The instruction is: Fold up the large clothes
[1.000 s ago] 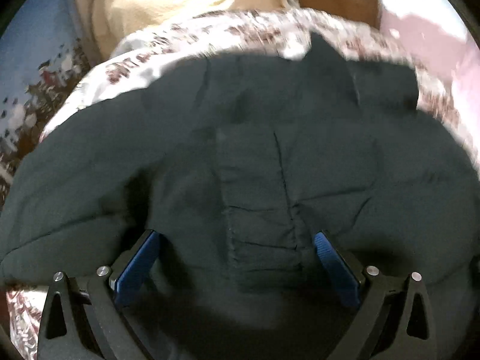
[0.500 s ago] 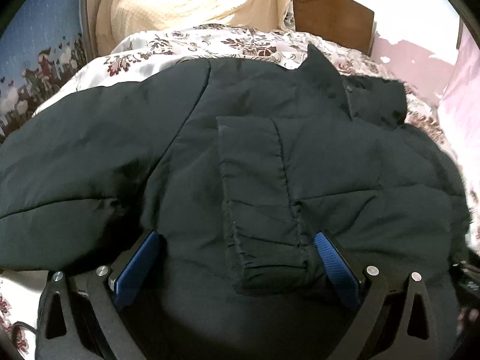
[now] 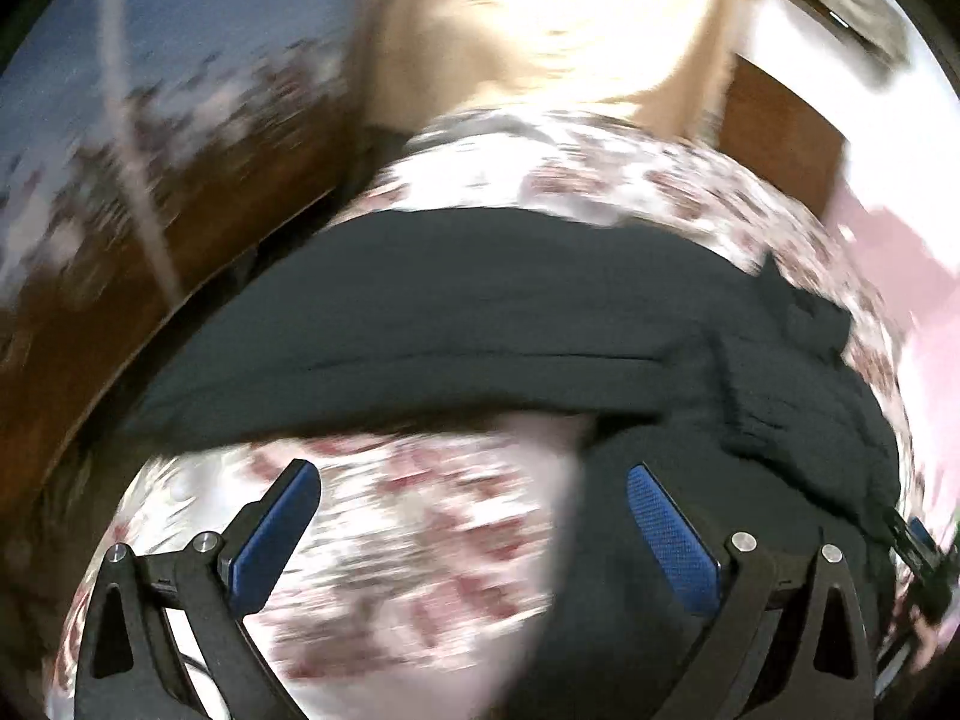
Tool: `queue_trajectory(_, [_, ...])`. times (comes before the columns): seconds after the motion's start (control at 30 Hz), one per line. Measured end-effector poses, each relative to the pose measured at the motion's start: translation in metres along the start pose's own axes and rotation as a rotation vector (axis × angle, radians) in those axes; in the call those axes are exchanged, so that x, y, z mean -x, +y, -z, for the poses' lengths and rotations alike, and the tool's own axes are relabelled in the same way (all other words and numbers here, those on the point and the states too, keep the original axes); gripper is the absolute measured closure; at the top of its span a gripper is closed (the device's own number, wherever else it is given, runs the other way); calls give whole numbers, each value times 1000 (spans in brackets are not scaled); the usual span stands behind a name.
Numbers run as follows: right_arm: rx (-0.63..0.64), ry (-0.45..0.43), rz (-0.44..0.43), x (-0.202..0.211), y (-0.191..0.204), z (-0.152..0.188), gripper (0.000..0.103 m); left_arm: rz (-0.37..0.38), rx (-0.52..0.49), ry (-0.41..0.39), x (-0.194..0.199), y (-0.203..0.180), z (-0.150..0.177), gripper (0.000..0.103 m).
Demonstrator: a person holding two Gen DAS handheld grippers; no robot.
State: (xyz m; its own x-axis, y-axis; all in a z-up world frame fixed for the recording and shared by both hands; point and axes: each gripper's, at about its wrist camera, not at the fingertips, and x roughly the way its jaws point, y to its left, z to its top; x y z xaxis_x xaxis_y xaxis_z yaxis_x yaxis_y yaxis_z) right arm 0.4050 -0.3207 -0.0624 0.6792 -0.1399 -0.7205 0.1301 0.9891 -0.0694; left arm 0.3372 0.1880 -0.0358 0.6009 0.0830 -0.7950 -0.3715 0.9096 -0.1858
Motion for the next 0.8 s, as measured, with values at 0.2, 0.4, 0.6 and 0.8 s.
queue_trajectory(0.2, [105,-43,-159,30,86,-31,1,77,339,103,-24,103,4,0])
queue_trajectory(0.4, [171,-19,-191,0,185,-35,1,214,602,67,-54,153,5,1])
queue_trajectory(0.6, [138,-94,-101,-20,250,-32,1,269,737,39,-82,169,3,30])
queue_trajectory(0.8, [230,-25,-23,-48,278,-17,1,274,756,-10,-91,176,1,84])
